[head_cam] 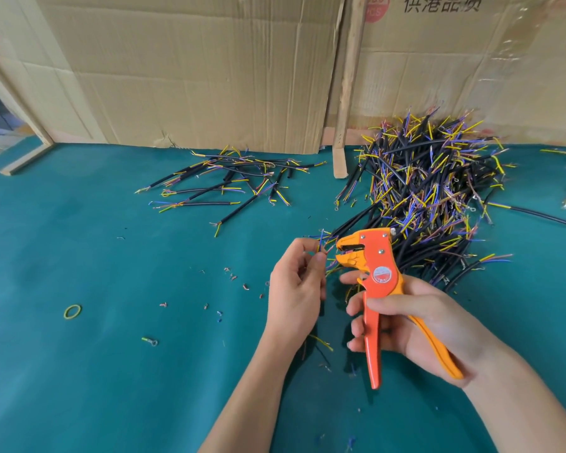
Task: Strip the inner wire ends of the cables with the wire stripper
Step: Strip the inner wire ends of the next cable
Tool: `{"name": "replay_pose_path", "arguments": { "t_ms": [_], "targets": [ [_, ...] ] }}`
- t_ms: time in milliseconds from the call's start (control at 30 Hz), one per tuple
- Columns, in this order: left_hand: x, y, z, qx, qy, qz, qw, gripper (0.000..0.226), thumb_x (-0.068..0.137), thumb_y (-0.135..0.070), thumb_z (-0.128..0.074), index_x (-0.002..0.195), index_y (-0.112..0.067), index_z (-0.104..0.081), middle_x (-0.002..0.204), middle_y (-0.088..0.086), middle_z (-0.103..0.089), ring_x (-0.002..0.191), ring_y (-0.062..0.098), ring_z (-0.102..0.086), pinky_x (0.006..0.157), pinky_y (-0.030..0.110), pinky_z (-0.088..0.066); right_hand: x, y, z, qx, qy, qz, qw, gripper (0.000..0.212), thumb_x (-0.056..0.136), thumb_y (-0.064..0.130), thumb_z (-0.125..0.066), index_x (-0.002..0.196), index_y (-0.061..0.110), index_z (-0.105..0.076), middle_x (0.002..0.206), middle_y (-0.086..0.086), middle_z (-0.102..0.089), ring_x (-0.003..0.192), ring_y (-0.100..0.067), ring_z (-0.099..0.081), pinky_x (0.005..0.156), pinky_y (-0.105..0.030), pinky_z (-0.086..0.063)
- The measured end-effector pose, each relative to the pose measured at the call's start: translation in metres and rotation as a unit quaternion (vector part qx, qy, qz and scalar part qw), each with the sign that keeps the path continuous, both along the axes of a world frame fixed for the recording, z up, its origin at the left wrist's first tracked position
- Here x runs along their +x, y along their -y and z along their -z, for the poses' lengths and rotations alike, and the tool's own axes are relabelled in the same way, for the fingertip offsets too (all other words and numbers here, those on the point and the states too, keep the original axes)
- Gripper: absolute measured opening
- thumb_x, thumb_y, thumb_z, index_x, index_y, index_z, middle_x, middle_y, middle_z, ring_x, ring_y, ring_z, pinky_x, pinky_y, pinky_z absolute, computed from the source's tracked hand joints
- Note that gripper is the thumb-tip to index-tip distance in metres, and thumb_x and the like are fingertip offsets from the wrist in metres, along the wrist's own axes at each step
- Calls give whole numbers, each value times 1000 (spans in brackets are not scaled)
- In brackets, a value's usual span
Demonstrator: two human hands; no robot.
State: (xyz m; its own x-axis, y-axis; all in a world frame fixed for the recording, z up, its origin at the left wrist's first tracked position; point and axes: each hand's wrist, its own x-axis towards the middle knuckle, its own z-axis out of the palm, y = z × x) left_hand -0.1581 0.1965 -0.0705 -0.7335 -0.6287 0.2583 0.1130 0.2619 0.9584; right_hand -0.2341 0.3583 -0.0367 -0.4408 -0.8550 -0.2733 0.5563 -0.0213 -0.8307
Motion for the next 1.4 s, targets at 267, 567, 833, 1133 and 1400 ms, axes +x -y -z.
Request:
{"name": "replay_pose_path", "arguments": {
  "t_ms": [267,567,833,1133,1400],
  "targets": [
    [-2,0,4,-33,14,-10,999,15,100,-15,-58,89,-25,-61,55,-4,-54,47,13,-47,50,24,-41,1,-3,-2,19,-53,-17,998,58,65,-8,-77,122,3,-68,89,-24,-59,74,-40,-59,68,-49,-56],
    [-2,-1,4,-38,17,-17,999,15,98,-16,-61,87,-25,-62,54,-4,-54,47,13,-46,52,26,-40,4,0,-2,37,-72,1,997,47,73,4,-80,118,2,-68,80,-22,-51,63,-34,-53,60,-46,-51],
    [-2,0,4,-36,15,-21,999,13,99,-17,-61,88,-25,-63,53,-1,-55,46,12,-48,52,26,-41,8,4,-1,17,-39,12,999,45,71,13,-82,113,1,-70,72,-13,-49,56,-28,-49,52,-40,-47],
    [-2,-1,3,-34,21,-24,999,13,98,-16,-62,89,-25,-63,53,-1,-55,46,12,-49,52,26,-42,6,2,0,10,-35,3,999,44,75,9,-79,116,-2,-68,72,-14,-49,56,-28,-48,52,-39,-46],
    [1,-1,1,2,11,-10,1000,13,100,-15,-59,88,-17,-60,55,-1,-57,47,13,-49,53,24,-42,9,6,0,5,-17,15,1000,44,80,15,-76,121,3,-65,68,-10,-40,48,-23,-38,46,-33,-39]
  ]
}}
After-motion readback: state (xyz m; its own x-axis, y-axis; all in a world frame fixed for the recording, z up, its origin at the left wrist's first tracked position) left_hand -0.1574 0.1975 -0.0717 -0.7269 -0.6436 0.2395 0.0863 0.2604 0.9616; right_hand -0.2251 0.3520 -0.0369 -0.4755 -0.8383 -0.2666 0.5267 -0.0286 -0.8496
